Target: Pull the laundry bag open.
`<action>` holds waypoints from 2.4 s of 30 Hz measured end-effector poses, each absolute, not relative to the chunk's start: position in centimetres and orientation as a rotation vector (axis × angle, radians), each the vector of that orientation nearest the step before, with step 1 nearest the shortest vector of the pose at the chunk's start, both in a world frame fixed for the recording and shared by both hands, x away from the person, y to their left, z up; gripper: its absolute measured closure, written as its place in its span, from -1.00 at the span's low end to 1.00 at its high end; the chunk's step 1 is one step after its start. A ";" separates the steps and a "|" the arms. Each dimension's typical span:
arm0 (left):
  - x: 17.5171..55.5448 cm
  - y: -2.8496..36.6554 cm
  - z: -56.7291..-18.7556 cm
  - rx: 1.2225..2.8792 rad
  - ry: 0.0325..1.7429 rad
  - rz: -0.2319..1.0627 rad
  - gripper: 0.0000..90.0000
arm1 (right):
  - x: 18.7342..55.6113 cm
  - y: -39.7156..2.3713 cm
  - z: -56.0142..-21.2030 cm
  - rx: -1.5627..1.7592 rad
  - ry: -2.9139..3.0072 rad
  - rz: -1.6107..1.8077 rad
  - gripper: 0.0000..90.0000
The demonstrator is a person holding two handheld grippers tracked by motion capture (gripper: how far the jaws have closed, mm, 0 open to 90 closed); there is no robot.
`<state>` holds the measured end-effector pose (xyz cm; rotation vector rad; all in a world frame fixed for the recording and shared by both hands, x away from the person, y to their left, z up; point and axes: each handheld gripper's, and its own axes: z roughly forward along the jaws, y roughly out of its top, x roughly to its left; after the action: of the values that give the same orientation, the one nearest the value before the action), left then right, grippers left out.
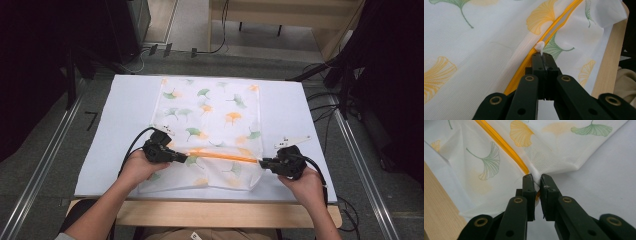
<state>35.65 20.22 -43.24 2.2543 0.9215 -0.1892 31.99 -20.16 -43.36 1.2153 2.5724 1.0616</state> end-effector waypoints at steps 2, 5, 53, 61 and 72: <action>35.6 20.2 -43.3 2.254 0.919 -0.193 1.00 | 32.0 -20.1 -43.3 1.209 2.574 1.067 0.89; 35.6 20.2 -43.2 2.257 0.921 -0.190 1.00 | 32.0 -20.1 -43.4 1.209 2.577 1.063 0.89; 34.3 25.7 -42.7 2.197 1.019 -0.157 1.00 | 32.0 -20.1 -43.6 1.234 2.578 1.060 0.89; 34.2 25.7 -42.7 2.199 1.018 -0.158 1.00 | 32.1 -20.1 -43.7 1.247 2.582 1.059 0.89; 34.1 25.7 -42.6 2.210 1.013 -0.149 1.00 | 32.1 -20.3 -43.7 1.266 2.583 1.082 0.89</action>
<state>34.11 25.68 -42.60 2.2102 1.0134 -0.1486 32.13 -20.33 -43.69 1.2660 2.5828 1.0823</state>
